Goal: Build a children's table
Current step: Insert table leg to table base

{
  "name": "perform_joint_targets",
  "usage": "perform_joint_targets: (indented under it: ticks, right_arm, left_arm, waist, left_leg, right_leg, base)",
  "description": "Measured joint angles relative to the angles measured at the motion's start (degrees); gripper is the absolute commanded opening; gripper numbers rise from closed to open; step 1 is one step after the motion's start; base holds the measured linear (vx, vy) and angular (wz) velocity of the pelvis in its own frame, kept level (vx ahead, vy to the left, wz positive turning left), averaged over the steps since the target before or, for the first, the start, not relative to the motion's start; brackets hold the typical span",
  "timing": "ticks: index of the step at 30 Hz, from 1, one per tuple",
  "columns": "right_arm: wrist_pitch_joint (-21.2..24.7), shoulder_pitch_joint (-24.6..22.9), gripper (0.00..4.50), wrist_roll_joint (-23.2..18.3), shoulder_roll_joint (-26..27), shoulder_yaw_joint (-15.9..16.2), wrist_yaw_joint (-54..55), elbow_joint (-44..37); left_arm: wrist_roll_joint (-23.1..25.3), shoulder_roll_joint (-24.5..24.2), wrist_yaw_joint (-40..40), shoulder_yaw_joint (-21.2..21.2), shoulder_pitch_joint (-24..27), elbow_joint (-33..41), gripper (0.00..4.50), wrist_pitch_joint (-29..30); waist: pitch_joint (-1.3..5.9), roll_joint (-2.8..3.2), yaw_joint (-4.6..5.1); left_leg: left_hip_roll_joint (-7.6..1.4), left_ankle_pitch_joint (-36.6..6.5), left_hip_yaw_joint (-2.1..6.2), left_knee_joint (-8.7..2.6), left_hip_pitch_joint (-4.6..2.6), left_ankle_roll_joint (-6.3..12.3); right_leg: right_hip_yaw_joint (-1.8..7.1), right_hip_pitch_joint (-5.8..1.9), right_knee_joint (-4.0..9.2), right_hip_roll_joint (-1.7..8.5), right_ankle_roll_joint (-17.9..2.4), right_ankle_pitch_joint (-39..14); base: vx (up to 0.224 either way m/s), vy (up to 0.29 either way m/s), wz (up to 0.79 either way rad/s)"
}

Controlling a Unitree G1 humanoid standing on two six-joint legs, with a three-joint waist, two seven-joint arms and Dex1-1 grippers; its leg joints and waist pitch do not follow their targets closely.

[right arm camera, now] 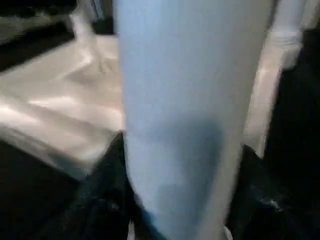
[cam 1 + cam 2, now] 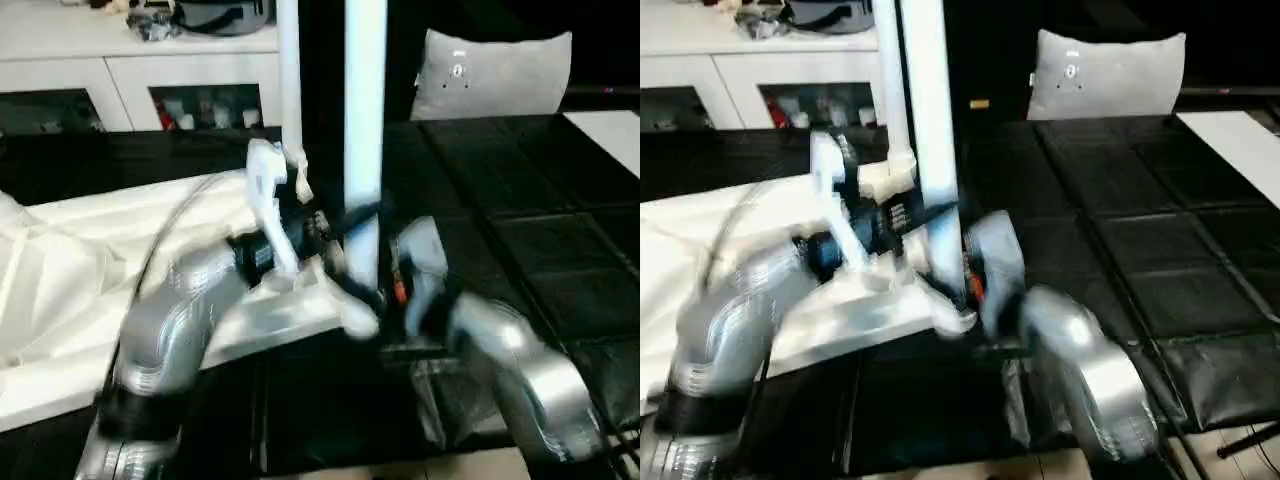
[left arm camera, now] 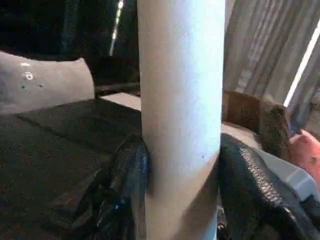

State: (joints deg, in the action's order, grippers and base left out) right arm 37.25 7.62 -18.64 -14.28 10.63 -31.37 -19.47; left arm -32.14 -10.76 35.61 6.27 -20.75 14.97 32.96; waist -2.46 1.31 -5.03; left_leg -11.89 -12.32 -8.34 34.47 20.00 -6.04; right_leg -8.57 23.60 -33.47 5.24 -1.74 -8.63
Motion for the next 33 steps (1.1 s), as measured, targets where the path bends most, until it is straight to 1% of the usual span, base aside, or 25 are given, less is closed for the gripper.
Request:
perform_joint_targets:
  ticks: [1,2,3,5,9,11,13,16,20,27,29,31,33]
  right_arm:
    - [0.70,-2.03,1.89,-0.83,0.03,0.01,-0.05,-1.03]
    - [1.39,-3.30,1.89,-1.35,-0.01,0.14,-0.30,-1.14]
    - [2.20,-4.19,1.89,-1.60,-0.37,0.56,-0.48,-1.07]
    - [3.01,-4.98,1.89,-1.76,-1.77,1.03,-1.52,-0.48]
    - [3.36,-5.35,1.89,-2.00,-4.95,1.04,-4.24,-0.48]
    - [3.66,-5.63,1.89,-2.27,-5.51,1.04,-5.07,-0.49]
    - [3.87,-5.64,1.89,-3.21,-6.01,1.03,-5.61,-0.49]
    - [4.07,-5.64,1.89,-3.57,-7.59,1.05,-7.00,-0.49]
    - [4.07,-5.63,1.89,-3.81,-8.96,1.05,-8.56,-0.49]
    - [3.69,-4.25,1.89,-5.40,-11.65,0.97,-12.73,-0.03]
    - [2.81,-3.31,1.89,-7.46,-12.59,-0.89,-15.63,0.16]
    - [1.97,-2.84,1.88,-8.58,-14.06,-3.47,-17.58,0.16]
    - [1.28,-2.90,1.88,-8.72,-14.91,-3.68,-19.11,0.26]
  left_arm:
    - [-0.18,0.41,-0.20,0.32,2.28,0.77,2.63,-0.26]
    - [-0.17,0.81,-0.34,0.62,3.92,0.82,2.63,-0.31]
    - [-0.17,0.80,-0.40,0.99,5.44,0.74,2.63,-0.40]
    - [-0.24,0.87,-0.45,1.45,6.95,0.11,2.63,-0.22]
    - [-0.74,0.58,-0.46,2.14,8.22,0.29,2.63,0.68]
    - [-0.91,0.37,-0.51,2.42,8.82,0.57,2.63,0.88]
    - [-2.01,0.37,-0.73,1.84,8.90,0.57,2.63,2.00]
    - [-2.11,-0.41,-0.05,2.03,9.22,0.44,2.63,2.24]
    - [-2.59,-1.37,1.22,2.18,9.26,0.21,2.63,2.33]
    - [-4.66,-4.00,6.10,1.34,8.98,-0.21,2.63,1.66]
    - [-4.82,-6.90,10.23,1.90,9.91,-0.34,2.63,2.31]
    - [-5.43,-7.97,12.87,2.13,11.11,-0.66,2.63,2.97]
    - [-6.11,-8.78,14.78,2.80,11.43,-0.66,2.63,3.24]
  waist:
    - [0.13,-0.03,0.09]
    - [0.12,-0.06,0.13]
    - [0.09,-0.08,0.22]
    - [0.02,-0.19,0.27]
    - [0.03,-0.17,0.64]
    - [0.03,-0.15,1.17]
    - [0.03,-0.16,1.77]
    - [0.03,-0.16,2.14]
    - [0.04,-0.14,2.14]
    - [0.05,-0.13,1.60]
    - [0.10,-0.05,1.60]
    - [0.11,-0.05,1.51]
    - [0.11,-0.04,1.36]
  left_leg:
    - [0.01,-0.01,0.01,-0.01,-0.17,-0.01]
    - [0.00,-0.01,0.02,0.00,-0.27,-0.01]
    - [0.01,-0.01,0.02,0.00,-0.23,-0.01]
    - [0.01,0.00,0.03,0.09,-0.03,0.01]
    - [-0.05,0.05,0.11,0.08,-0.04,0.15]
    - [-0.07,0.03,0.18,0.04,-0.07,0.30]
    - [0.01,0.01,0.21,0.06,-0.15,0.45]
    - [0.05,-0.06,0.23,0.07,-0.18,0.59]
    - [0.05,-0.08,0.19,0.03,-0.17,0.61]
    - [0.05,-0.12,0.12,-0.27,-0.49,0.60]
    - [0.07,-0.17,0.04,-0.32,-0.54,0.58]
    - [0.07,-0.21,0.02,-0.32,-0.54,0.56]
    - [0.07,-0.21,0.02,-0.32,-0.54,0.56]
  right_leg:
    - [-0.04,-0.18,0.09,-0.01,0.01,0.00]
    - [-0.08,-0.28,0.17,-0.02,0.01,0.00]
    - [-0.17,-0.32,0.41,-0.06,0.05,0.02]
    - [-0.23,-0.35,0.68,-0.07,0.21,0.12]
    - [-0.51,-0.94,1.80,-0.06,0.50,0.30]
    - [-0.57,-1.30,2.42,-0.05,0.73,0.44]
    - [-0.58,-1.55,2.69,0.03,0.74,0.44]
    - [-0.53,-1.67,2.89,0.06,0.75,0.45]
    - [-0.49,-1.64,2.75,0.05,0.78,0.47]
    - [-0.31,-1.58,2.01,0.03,0.76,0.49]
    - [-0.16,-1.45,1.77,0.03,0.75,0.48]
    - [-0.11,-1.40,1.64,0.02,0.69,0.41]
    - [-0.11,-1.38,1.58,0.02,0.67,0.39]
  base:
    - [0.000,0.000,0.00]
    - [0.000,0.000,0.00]
    - [0.000,0.000,0.00]
    - [0.000,0.000,0.00]
    - [0.000,0.000,0.00]
    - [0.000,0.000,0.00]
    - [0.000,0.000,0.00]
    - [0.000,0.000,0.00]
    - [0.000,0.000,0.00]
    - [0.000,0.000,0.00]
    - [0.000,0.000,0.00]
    - [0.000,0.000,0.00]
    - [0.000,0.000,0.00]
